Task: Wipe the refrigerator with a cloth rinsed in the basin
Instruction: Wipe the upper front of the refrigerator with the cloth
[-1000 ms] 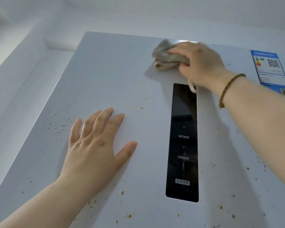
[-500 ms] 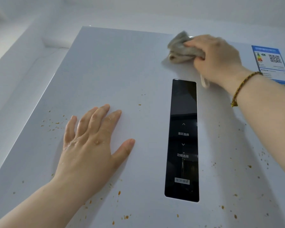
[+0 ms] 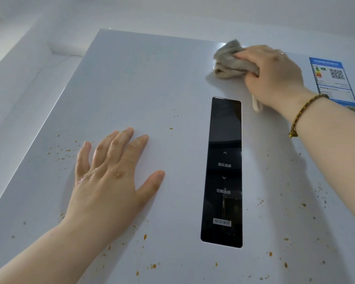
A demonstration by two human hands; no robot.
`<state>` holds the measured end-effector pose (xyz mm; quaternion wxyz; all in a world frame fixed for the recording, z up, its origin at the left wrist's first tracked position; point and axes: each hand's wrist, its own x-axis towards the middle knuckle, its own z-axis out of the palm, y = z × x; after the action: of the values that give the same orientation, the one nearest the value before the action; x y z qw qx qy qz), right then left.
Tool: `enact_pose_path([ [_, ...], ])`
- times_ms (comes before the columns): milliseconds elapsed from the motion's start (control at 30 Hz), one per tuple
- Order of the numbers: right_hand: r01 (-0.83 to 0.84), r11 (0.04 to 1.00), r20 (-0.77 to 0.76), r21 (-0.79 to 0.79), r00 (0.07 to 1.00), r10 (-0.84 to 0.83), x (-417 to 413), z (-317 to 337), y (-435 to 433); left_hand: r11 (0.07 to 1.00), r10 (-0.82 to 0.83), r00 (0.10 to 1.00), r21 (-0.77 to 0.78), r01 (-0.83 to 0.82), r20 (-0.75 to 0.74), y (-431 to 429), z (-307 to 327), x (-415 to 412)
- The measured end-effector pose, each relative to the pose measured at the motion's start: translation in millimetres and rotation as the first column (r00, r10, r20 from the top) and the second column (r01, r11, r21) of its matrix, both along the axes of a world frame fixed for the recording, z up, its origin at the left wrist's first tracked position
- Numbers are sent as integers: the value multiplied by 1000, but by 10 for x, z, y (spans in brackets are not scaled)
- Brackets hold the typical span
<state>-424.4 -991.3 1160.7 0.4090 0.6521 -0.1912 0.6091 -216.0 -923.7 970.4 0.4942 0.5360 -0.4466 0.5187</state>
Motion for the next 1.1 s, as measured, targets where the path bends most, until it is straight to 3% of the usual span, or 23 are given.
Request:
enact_pose_path([
  [67, 12, 1000, 98, 14, 995, -13, -46, -9, -15, 1000, 13, 1000, 9, -13, 1, 8, 2, 4],
  [133, 35, 999, 100, 11, 994, -36, -31, -134, -53, 1000, 24, 1000, 10, -24, 0, 4, 7, 4],
  [233, 5, 985, -104, -170, 994, -23, 12, -408, -98, 1000, 15, 1000, 1, -15, -17, -2, 1, -3],
  [300, 62, 967, -218, -245, 969, -118, -113, -485, -166, 1000, 5, 1000, 0, -5, -26, -15, -5, -10],
  [367, 103, 977, -113, -188, 986, -126, -314, -409, -225, 1000, -3, 999, 2, 3, -37, -10, -15, -17],
  [467, 38, 999, 205, 8, 978, -39, -488, -377, -259, 999, -14, 1000, -52, 12, -27, 16, -21, -35],
  [500, 42, 998, 217, 42, 975, -50, -484, -440, -245, 998, -20, 1000, -61, 18, -23, 24, -21, -43],
  [567, 38, 999, 138, 24, 990, -41, -408, -643, -232, 999, -22, 999, -44, 21, -33, 33, -16, -51],
  [700, 64, 976, -121, -206, 989, -90, -360, -1038, -274, 1000, -9, 999, -21, 8, -42, 46, -2, -81],
  [867, 33, 969, -225, -243, 970, -90, -465, -941, -249, 997, -51, 998, -52, 49, -44, 49, -3, -234],
  [1000, 59, 969, -108, -238, 990, -86, -744, -587, -395, 993, -98, 994, -68, 95, -49, 1, -41, -467],
  [1100, 81, 992, 12, -98, 997, -80, -1036, -241, -512, 991, -113, 993, -74, 111, -23, -124, -78, -711],
])
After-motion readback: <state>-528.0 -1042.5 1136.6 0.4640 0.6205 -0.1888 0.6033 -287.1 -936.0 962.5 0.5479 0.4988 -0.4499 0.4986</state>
